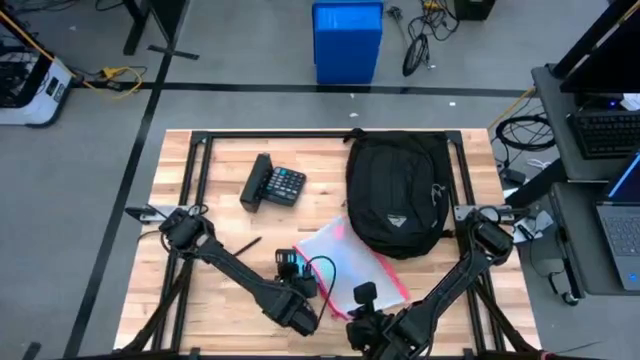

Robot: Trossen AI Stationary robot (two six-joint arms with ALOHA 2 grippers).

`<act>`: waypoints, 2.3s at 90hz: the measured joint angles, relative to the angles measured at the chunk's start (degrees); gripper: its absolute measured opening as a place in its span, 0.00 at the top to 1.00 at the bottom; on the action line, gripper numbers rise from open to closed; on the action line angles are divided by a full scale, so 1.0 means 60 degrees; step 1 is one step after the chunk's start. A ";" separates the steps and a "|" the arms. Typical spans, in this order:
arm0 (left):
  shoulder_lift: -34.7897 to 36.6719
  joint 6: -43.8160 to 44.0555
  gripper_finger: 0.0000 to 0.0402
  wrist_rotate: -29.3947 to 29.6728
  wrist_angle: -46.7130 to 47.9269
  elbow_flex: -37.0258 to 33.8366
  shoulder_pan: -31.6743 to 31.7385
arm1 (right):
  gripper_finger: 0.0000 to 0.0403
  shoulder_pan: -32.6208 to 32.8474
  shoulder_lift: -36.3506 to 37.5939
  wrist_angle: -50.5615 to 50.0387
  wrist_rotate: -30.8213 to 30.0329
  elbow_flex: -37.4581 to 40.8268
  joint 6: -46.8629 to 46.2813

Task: Unpack backpack
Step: Remove the blue calculator from the white zip bag

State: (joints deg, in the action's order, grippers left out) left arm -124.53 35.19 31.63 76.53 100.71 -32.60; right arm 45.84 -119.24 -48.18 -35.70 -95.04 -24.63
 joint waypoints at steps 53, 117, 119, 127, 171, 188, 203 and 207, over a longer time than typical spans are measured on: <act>0.0015 -0.0424 0.86 -0.0588 0.0949 0.0274 0.0663 | 1.00 -0.0007 0.0000 0.0050 0.0186 0.0000 0.0037; 0.0075 -0.0265 0.85 -0.2619 0.2296 0.1249 -0.0593 | 1.00 0.0004 0.0000 0.0053 0.0252 0.0000 0.0040; 0.0107 -0.0310 0.85 -0.2686 0.2285 0.1249 -0.0598 | 1.00 0.0004 0.0000 0.0053 0.0255 0.0000 0.0041; 0.0244 -0.0579 0.85 -0.2913 0.2228 0.1249 -0.0594 | 1.00 0.0004 0.0000 0.0001 0.0293 0.0000 0.0016; 0.0914 -0.1452 0.85 -0.3794 0.2212 0.1125 0.0343 | 1.00 0.0022 0.0000 -0.0082 0.0484 0.0000 -0.0066; 0.0922 -0.1540 0.85 -0.4767 0.2239 0.0753 0.0287 | 1.00 0.0144 0.0000 -0.0721 0.0495 -0.0004 -0.0536; 0.0922 -0.1702 0.85 -0.5194 0.2240 0.0623 0.0215 | 1.00 0.0197 0.0000 -0.0898 0.0510 -0.0004 -0.0714; 0.0924 -0.1713 0.85 -0.5188 0.2237 0.0623 0.0224 | 1.00 0.0215 0.0000 -0.0900 0.0506 -0.0004 -0.0723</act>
State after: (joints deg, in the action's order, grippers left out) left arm -118.99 24.91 0.51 89.95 104.44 -31.26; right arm 47.13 -119.24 -53.58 -32.67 -95.07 -28.97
